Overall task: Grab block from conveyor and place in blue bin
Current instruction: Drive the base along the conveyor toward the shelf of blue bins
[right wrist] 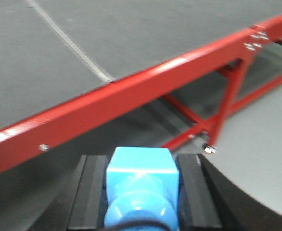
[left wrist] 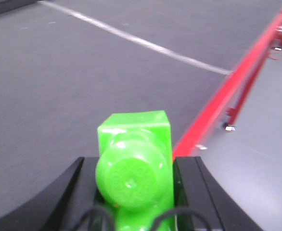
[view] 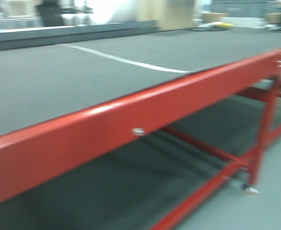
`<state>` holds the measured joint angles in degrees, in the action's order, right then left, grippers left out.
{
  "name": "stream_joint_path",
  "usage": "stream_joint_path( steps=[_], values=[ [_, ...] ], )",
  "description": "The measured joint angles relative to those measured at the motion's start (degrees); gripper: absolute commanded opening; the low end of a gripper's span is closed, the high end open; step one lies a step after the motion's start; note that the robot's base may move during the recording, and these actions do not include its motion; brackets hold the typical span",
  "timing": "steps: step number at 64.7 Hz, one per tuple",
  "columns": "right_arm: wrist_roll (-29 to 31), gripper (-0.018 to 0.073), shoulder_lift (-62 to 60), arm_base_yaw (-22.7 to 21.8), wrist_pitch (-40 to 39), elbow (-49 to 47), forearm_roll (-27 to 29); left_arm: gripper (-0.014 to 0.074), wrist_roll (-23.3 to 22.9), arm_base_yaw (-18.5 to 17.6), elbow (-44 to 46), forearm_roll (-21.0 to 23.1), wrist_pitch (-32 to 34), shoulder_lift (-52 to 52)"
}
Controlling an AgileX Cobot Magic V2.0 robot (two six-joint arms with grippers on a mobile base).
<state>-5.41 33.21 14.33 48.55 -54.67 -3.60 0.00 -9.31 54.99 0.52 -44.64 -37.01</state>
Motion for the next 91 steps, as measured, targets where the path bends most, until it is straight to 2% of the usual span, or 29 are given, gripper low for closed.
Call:
stream_joint_path(
  steps=[91],
  values=[
    [0.0,-0.0154,0.0,0.0,0.0,-0.09,0.0,-0.0111,0.0,0.0,0.0,0.0,0.0,0.0]
  ],
)
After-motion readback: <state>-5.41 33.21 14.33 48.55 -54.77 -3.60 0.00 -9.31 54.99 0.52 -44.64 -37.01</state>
